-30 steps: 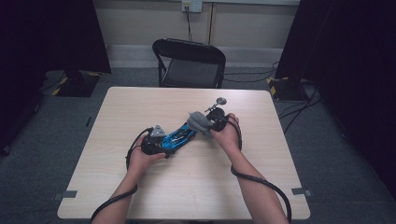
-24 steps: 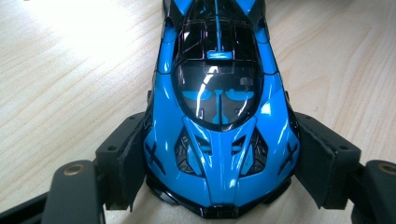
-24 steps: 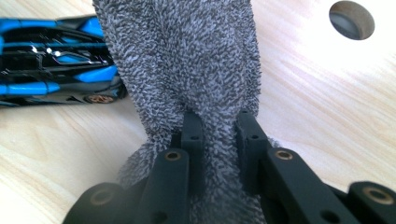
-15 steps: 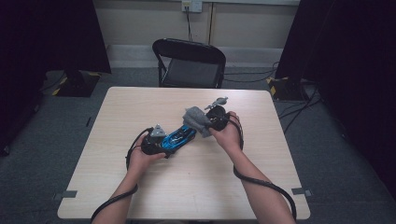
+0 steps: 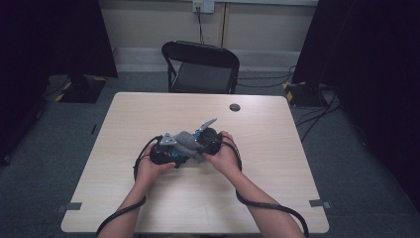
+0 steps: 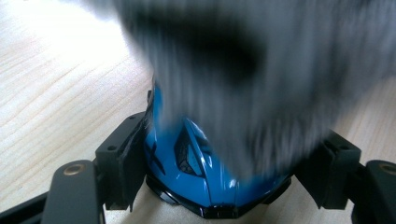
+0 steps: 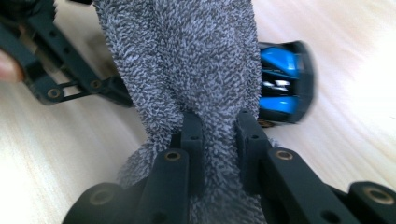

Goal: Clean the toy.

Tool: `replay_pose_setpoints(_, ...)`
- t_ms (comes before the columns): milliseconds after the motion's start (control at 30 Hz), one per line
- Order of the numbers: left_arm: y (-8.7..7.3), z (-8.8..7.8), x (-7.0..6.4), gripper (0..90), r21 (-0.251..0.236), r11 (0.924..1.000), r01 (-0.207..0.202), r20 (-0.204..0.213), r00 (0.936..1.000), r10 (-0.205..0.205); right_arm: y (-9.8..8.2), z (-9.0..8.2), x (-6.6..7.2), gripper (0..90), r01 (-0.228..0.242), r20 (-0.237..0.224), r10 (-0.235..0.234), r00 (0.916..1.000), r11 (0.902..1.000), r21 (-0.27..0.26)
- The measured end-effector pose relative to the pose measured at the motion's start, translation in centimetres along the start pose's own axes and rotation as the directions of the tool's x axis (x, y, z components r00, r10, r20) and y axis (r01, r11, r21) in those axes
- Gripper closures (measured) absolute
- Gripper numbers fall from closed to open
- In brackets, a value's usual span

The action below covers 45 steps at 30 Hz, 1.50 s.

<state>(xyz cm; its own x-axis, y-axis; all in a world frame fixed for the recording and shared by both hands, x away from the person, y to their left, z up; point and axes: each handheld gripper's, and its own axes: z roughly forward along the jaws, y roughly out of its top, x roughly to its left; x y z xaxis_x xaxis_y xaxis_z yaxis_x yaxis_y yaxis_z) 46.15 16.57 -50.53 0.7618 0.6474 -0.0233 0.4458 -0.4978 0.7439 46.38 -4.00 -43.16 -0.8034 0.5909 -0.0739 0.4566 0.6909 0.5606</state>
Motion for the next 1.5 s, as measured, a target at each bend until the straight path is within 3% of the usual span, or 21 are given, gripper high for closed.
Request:
replay_pose_setpoints(233,0.0,0.0,0.0,25.7,-0.006,1.0,0.004,-0.004,1.0,-0.004,0.7,1.6,2.0,76.6,0.071,-0.004,-0.071,0.9975,0.9967,0.04)
replay_pose_setpoints(400,0.0,0.0,0.0,25.8,-0.003,1.0,0.001,-0.003,1.0,-0.001,1.0,1.9,2.4,76.6,0.09,0.003,-0.09,0.996,0.9944,0.056)
replay_pose_setpoints(733,0.0,0.0,0.0,25.8,-0.002,1.0,-0.005,-0.002,1.0,0.005,1.0,2.1,0.9,76.7,0.061,0.035,-0.064,0.9973,0.9953,0.076)
replay_pose_setpoints(800,0.0,0.0,0.0,25.9,-0.002,1.0,-0.006,-0.003,1.0,0.006,1.0,2.0,0.5,76.7,0.072,0.062,-0.077,0.9951,0.9937,0.086)
replay_pose_setpoints(1067,0.0,0.0,0.0,25.9,-0.003,1.0,-0.001,0.001,1.0,0.001,0.5,1.8,-1.4,76.7,0.019,0.091,-0.028,0.9955,0.9955,0.093)
replay_pose_setpoints(1500,0.0,0.0,0.0,25.9,-0.003,1.0,-0.001,0.001,1.0,0.001,0.0,1.2,-3.0,76.7,-0.035,0.133,0.022,0.9909,0.994,0.103)
